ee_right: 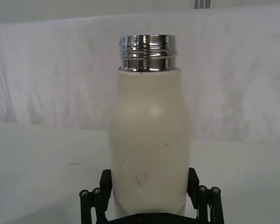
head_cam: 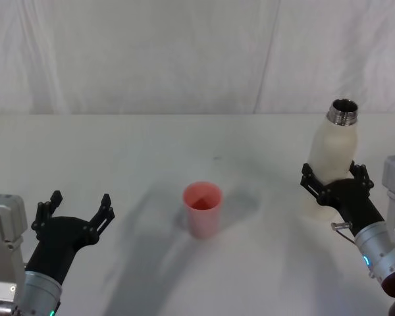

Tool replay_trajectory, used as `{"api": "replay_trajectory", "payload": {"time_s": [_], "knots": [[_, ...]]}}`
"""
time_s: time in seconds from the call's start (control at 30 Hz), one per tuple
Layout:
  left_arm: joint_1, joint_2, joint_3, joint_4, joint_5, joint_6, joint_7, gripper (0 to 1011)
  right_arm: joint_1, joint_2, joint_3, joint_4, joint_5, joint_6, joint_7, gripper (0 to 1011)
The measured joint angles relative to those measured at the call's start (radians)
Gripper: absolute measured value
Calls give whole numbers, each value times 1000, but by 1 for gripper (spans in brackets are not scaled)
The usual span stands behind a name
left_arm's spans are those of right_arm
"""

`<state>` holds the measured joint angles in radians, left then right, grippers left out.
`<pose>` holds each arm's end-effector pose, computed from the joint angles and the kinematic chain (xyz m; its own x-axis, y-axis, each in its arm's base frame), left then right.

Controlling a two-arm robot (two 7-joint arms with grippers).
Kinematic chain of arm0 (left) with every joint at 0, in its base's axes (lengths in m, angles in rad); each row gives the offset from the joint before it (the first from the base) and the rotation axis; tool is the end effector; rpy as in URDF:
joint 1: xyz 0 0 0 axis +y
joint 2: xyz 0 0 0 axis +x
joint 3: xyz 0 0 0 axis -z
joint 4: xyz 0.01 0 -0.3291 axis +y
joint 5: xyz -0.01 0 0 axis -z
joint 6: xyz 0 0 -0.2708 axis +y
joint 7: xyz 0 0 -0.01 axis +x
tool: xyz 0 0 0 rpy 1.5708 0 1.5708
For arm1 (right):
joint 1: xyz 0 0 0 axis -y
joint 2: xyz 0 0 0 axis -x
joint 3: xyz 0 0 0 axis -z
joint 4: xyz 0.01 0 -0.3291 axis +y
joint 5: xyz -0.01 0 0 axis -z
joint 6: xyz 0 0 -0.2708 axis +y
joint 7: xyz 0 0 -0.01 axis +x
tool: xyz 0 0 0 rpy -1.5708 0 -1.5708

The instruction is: Grasp the thermos with one hand and pour water into the cup lid.

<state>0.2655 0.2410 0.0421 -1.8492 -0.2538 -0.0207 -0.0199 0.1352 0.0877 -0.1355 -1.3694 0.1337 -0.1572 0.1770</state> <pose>0.2052 0.0509 -0.3217 0.1245 0.9917 -0.0326 -0.9921 0.1240 -0.0175 0.3315 0.0035 -0.3539 0.2851 -0.9584 -0.0146 0.9555 0.2830 0.0827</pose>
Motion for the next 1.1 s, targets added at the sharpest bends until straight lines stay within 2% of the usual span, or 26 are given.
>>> {"api": "replay_trajectory", "payload": {"time_s": [0.57, 0.9, 1.1], "knots": [[0, 0, 0, 0, 0, 0, 0, 1001, 32, 5, -12, 22, -1, 1, 6, 1001], [0, 0, 0, 0, 0, 0, 0, 1001, 31, 5, -12, 21, -1, 1, 6, 1001], [0, 0, 0, 0, 0, 0, 0, 1001, 30, 5, -12, 20, -1, 1, 6, 950]]}}
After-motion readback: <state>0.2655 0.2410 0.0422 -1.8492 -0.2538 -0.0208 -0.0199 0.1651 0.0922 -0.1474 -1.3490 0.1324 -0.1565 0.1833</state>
